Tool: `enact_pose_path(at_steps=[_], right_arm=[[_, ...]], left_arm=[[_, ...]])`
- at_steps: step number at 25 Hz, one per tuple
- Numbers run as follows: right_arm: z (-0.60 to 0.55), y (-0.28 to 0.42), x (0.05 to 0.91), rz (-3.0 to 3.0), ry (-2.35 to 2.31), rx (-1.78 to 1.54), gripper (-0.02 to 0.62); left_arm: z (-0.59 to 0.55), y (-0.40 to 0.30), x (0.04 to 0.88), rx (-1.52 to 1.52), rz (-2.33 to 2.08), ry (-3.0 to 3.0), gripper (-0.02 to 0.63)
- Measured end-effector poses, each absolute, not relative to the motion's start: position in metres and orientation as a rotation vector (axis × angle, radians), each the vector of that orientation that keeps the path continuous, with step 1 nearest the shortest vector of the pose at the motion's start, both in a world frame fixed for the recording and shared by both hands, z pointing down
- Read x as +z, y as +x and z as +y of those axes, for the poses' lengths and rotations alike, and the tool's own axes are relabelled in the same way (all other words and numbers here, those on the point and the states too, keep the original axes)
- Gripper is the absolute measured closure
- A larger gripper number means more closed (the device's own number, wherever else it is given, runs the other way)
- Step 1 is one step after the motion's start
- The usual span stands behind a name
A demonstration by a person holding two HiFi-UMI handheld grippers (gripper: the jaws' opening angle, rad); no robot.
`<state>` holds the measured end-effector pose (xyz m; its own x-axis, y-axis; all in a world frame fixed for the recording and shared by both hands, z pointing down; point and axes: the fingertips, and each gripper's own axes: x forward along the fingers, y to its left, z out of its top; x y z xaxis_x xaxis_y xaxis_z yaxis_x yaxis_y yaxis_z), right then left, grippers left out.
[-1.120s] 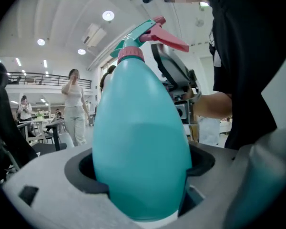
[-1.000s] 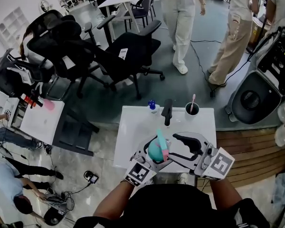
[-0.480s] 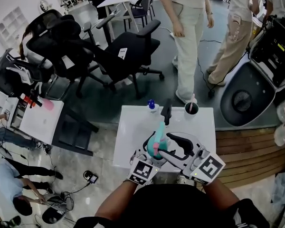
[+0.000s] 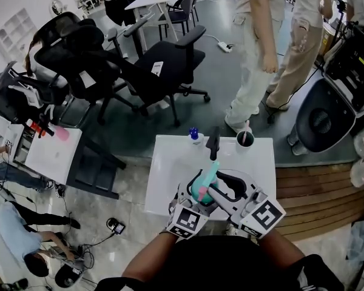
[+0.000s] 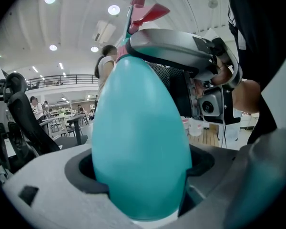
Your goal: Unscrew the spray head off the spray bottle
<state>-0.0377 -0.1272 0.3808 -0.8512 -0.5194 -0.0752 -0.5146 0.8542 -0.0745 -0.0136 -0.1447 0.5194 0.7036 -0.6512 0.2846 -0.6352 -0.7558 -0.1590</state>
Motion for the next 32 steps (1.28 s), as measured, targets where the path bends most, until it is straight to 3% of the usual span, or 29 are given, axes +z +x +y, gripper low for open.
enact_pose_path(at_steps=[32], right_arm=[[-0.129, 0.009, 0.281, 2.752, -0.739, 0.123, 0.457]], left_arm=[[-0.149, -0.035, 0.564, -0.624, 1.1, -2.923, 0.135]])
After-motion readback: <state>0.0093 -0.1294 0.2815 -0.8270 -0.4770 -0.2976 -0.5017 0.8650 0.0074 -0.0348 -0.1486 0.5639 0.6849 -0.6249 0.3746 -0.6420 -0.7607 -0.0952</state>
